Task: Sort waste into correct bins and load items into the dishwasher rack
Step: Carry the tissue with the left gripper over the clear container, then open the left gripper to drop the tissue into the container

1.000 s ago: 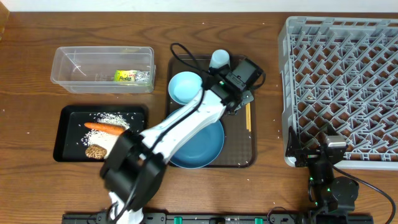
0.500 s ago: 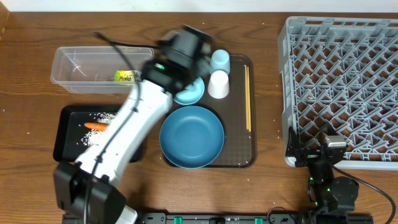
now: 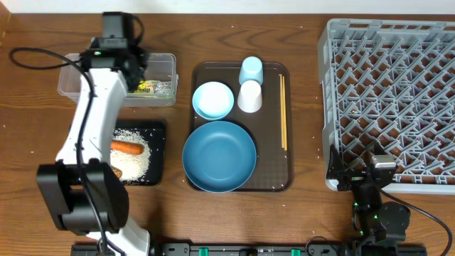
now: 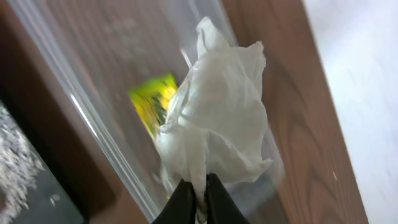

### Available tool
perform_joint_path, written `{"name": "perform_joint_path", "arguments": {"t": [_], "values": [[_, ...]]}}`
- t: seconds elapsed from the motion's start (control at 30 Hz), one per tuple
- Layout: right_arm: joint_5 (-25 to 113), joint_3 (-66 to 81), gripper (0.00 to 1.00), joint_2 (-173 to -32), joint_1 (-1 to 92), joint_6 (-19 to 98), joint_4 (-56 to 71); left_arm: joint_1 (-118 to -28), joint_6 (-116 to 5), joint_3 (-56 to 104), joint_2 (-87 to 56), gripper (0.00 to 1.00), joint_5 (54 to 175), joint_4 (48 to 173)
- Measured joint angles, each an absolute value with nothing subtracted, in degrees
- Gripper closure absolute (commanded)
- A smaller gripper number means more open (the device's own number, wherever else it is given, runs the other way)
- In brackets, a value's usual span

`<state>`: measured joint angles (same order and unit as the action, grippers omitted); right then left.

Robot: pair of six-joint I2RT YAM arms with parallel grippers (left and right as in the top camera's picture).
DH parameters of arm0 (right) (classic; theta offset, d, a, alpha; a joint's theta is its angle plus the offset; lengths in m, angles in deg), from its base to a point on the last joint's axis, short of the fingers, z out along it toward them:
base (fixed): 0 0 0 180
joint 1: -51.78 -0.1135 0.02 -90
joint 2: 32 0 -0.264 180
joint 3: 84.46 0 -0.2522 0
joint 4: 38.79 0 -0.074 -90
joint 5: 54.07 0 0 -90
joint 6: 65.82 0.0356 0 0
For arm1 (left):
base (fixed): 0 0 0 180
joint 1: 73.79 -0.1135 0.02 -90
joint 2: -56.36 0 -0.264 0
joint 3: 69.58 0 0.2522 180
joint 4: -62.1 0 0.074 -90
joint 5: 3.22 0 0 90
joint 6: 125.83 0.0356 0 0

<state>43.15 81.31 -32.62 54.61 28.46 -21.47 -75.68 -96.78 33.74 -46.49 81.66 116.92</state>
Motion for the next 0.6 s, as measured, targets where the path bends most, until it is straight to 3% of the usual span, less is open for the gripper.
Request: {"name": "perform_joint_path", "arguments": {"t": [0.03, 0.07, 0.1, 0.13, 0.2, 0.33, 0.6], "values": [[43.17, 81.31, 0.01, -32.62, 54.61, 28.46, -21.47, -76.65, -97.2, 33.74, -47.14, 0.88, 81.66, 116.9], [43.17, 81.31, 0.01, -32.62, 54.61, 28.46, -21.45, -77.3, -97.44, 33.74, -47.67, 0.76, 81.68, 116.9], [43.15, 81.31, 0.01, -32.62, 54.61, 28.46, -21.45, -77.78, -97.57, 33.74, -48.19, 0.6, 81.68, 116.92], [43.15, 81.31, 0.01, -32.62, 54.61, 28.46, -21.47, -78.09, -97.98, 33.74, -48.63, 0.34, 81.74, 116.9], [43.15, 81.31, 0.01, -32.62, 54.61, 28.46, -21.47, -78.26, -99.03, 33.74, -49.35, 0.19, 81.87, 116.81], [43.17, 81.31, 0.01, -32.62, 54.61, 28.46, -21.47, -78.2, -99.73, 33.74, -49.87, 0.02, 82.03, 116.81], [43.17, 81.31, 0.01, -32.62, 54.61, 28.46, -21.47, -78.05, -93.13, 33.74, -49.5, 0.02, 86.35, 117.03]]}}
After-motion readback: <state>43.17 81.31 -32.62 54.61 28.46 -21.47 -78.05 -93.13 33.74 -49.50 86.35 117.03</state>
